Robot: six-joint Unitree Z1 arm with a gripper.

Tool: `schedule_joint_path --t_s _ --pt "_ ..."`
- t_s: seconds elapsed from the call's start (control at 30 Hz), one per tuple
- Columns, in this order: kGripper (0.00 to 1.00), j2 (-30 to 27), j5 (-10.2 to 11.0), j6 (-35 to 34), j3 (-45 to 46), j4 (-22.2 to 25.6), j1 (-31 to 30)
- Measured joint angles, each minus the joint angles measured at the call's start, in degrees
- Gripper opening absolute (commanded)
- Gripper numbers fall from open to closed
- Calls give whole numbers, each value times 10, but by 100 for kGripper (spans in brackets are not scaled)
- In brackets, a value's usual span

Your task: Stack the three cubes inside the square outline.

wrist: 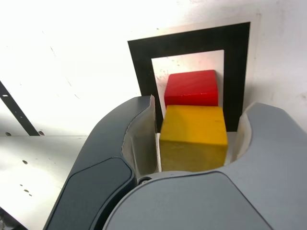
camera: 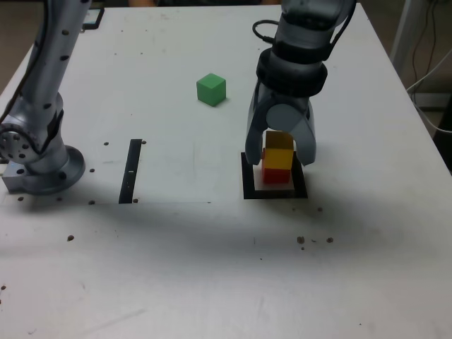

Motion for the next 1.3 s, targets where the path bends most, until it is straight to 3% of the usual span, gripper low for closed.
schedule_joint_path --t_s 0.17,0.43,0.73,0.87,1.07,1.2,1.3 --pt "99 0 8 -7 0 5 1" --pt "99 -2 18 -19 2 20 3" --pt "99 -49 23 -19 -5 63 34" --pt "99 -90 44 -10 4 88 81" --pt "99 -148 105 70 61 94 188" --pt "99 -152 135 140 102 68 249" --pt "99 -159 140 199 135 22 283"
